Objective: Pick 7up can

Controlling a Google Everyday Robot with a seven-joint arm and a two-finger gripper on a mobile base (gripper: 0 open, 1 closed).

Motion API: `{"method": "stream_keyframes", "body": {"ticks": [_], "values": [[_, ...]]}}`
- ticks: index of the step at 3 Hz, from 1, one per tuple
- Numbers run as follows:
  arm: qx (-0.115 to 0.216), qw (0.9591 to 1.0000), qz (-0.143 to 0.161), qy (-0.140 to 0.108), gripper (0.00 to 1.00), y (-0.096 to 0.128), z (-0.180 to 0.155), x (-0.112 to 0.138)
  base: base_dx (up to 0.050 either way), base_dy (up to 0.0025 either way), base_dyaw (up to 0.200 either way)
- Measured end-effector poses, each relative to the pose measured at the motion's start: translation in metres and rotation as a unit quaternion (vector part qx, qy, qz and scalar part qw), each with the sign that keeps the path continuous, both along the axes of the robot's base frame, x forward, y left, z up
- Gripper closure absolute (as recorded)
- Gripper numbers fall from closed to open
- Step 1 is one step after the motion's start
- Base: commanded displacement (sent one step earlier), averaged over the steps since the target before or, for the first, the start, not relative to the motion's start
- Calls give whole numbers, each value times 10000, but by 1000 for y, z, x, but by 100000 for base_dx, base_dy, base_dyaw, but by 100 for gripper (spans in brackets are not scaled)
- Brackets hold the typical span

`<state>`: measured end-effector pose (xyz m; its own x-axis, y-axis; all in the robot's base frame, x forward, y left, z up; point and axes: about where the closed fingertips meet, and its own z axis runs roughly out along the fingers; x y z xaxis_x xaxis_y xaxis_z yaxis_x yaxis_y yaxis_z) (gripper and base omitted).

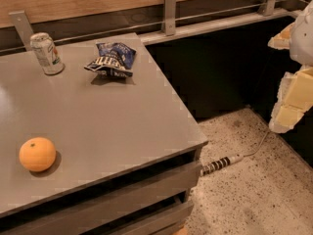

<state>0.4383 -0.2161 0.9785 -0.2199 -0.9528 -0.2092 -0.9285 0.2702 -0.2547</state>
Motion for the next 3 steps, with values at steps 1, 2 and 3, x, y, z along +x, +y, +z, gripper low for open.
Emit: {"method": "stream_keyframes", "body": {"ticks": [1,2,3], "values": [[0,10000,0,0,0,0,0,0,0,-1,19207],[0,10000,0,-5,0,0,0,0,1,-1,18815],[0,10000,0,-5,0,0,0,0,0,0,0]]}}
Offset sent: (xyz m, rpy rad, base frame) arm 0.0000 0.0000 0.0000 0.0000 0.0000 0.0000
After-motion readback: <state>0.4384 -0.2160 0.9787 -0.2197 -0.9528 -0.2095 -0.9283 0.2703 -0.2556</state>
